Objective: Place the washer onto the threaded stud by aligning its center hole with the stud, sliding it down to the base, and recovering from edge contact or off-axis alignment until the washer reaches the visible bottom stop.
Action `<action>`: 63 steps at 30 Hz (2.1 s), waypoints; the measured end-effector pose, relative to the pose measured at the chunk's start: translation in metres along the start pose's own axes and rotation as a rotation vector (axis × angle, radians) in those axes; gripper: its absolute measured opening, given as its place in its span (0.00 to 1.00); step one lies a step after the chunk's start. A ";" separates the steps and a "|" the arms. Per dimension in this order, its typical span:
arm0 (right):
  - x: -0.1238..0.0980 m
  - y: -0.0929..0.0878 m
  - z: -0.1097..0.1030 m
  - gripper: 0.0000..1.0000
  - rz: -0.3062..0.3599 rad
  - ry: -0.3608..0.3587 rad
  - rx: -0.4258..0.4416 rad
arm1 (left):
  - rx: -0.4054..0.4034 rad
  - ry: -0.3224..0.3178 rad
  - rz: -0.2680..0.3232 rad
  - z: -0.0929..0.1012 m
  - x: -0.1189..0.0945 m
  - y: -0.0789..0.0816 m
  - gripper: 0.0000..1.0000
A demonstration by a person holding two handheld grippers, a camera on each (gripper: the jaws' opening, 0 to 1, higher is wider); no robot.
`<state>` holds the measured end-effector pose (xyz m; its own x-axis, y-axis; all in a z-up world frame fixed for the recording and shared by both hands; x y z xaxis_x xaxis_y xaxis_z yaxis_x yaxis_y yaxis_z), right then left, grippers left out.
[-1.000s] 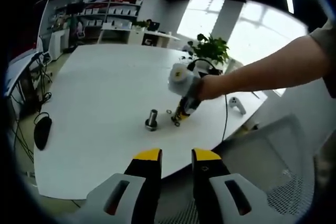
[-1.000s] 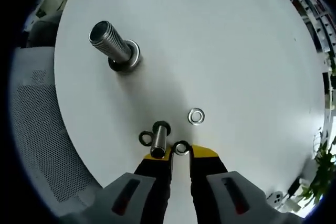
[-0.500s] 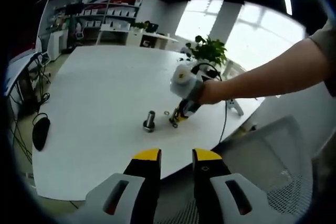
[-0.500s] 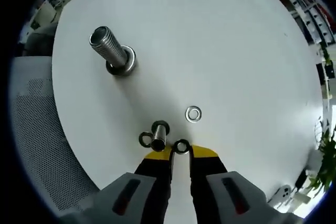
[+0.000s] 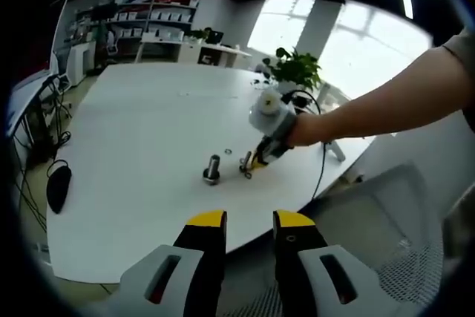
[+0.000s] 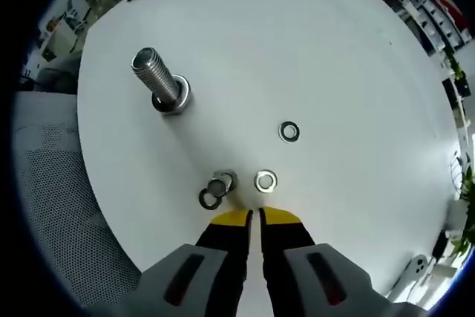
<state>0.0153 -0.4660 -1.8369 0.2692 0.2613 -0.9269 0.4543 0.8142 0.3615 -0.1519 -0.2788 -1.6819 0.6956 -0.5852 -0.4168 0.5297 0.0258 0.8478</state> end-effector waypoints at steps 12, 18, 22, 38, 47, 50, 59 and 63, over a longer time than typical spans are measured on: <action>-0.004 0.001 0.000 0.17 0.026 0.083 0.056 | -0.018 0.030 0.030 -0.004 -0.001 0.004 0.22; -0.013 0.008 0.010 0.19 0.092 0.059 -0.009 | -0.036 0.059 0.038 -0.009 -0.002 0.005 0.22; -0.012 0.016 0.015 0.19 0.109 0.083 -0.013 | -0.037 0.065 0.031 -0.010 -0.001 0.004 0.22; 0.007 0.025 0.006 0.18 0.096 0.138 -0.154 | -0.048 0.087 0.046 -0.014 -0.002 0.006 0.22; 0.007 0.025 0.007 0.15 0.130 0.174 -0.186 | -0.051 0.093 0.050 -0.015 -0.002 0.007 0.22; 0.007 0.023 0.007 0.15 0.134 0.174 -0.184 | -0.050 0.090 0.052 -0.014 -0.002 0.007 0.22; 0.000 0.008 0.006 0.14 0.095 0.175 -0.168 | -0.047 0.084 0.044 -0.014 -0.001 0.006 0.21; 0.001 0.008 0.007 0.14 0.098 0.163 -0.126 | -0.047 0.086 0.039 -0.014 -0.001 0.006 0.21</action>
<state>0.0254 -0.4626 -1.8336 0.1615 0.4142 -0.8958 0.3206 0.8364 0.4445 -0.1431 -0.2668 -1.6810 0.7541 -0.5111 -0.4125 0.5225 0.0863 0.8483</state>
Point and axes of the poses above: the point that each gripper's makers call its tool centre point, and the gripper's own axes: x roughly forward along the fingers, z roughly to its right, y roughly out of its top, the point moved 2 cm from there along -x, roughly backward along the fingers, and after that the axes turned 9 degrees about z, right-handed, at the moved point
